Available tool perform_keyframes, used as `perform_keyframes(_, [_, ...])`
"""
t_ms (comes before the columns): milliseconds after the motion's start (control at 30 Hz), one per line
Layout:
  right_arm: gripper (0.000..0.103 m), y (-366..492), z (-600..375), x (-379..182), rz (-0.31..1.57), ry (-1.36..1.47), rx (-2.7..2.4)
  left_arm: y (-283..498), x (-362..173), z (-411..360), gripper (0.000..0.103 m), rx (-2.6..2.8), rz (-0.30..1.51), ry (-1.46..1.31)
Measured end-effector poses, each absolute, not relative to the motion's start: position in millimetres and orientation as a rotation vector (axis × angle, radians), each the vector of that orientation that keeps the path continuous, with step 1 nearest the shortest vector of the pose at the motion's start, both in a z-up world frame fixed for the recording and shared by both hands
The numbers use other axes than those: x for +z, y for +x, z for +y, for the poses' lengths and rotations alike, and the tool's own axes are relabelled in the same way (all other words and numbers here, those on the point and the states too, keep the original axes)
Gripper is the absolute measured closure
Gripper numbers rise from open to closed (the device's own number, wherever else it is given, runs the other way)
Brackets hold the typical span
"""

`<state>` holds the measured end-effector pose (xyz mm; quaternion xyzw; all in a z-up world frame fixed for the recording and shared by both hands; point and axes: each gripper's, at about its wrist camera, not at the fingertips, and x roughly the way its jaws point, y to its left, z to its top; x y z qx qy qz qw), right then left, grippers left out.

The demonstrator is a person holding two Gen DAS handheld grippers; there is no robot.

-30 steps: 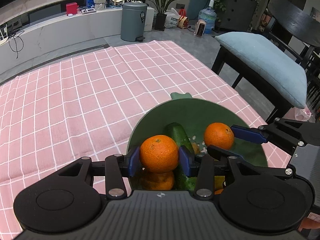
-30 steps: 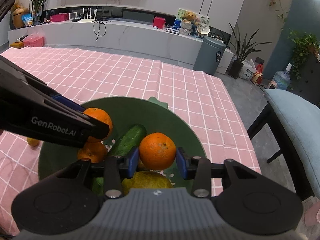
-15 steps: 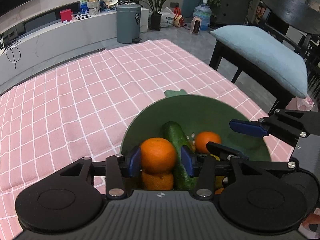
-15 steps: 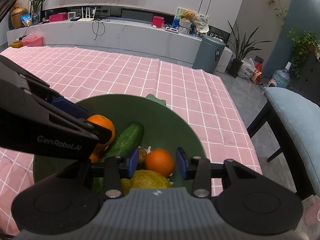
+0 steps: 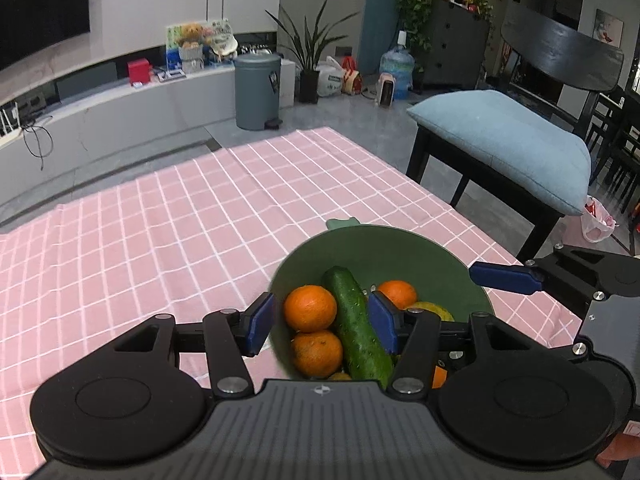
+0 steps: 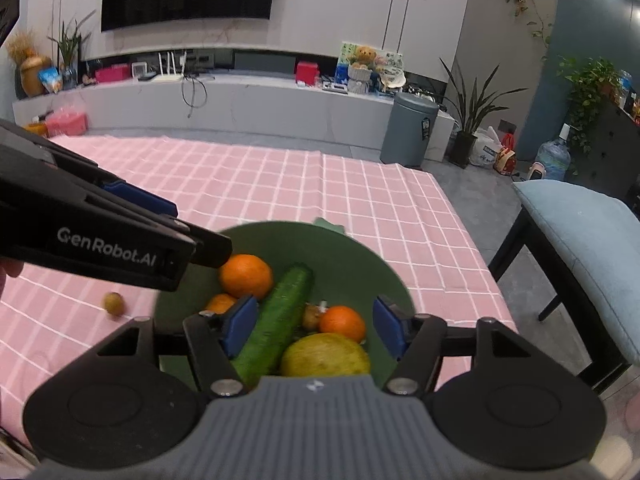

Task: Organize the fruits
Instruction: 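Withdraw both tools toward the red tomato and last brown fruit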

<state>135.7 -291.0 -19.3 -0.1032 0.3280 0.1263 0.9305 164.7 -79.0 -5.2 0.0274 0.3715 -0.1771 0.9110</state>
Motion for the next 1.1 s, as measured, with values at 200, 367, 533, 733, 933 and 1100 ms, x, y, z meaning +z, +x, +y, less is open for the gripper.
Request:
perform_keyframes(200, [0.039,110.1,-276.4,-7.4,0.653,-0.146,0.302,139.6,2.6,-57.7,0.040,-0.352,0.759,0.086])
perform_keyframes(367, [0.038,90.6,-262.4,-5.8,0.656,-0.089,0.337,122.2,2.1,-31.0,0.040,-0.323,0.773,0.077])
perform_keyframes(533, [0.039,76.1,-247.1,-11.1,0.678,-0.050,0.370,111.2,-4.3,-2.7,0.040,-0.307,0.786,0.013])
perform_keyframes(733, [0.050,63.8,-224.9,-21.3,0.686,-0.076,0.404,101.2,-21.7,19.6,0.040,-0.300,0.805,0.008])
perform_keyframes(933, [0.060,67.1,-212.5,-35.6,0.714,-0.106,0.411,101.7,-45.0,31.1,0.045,-0.322,0.846,-0.013])
perform_keyframes(1100, [0.067,71.5,-204.4,-47.2,0.734,-0.142,0.413,113.2,-66.2,35.9,0.049,-0.326,0.875,-0.045])
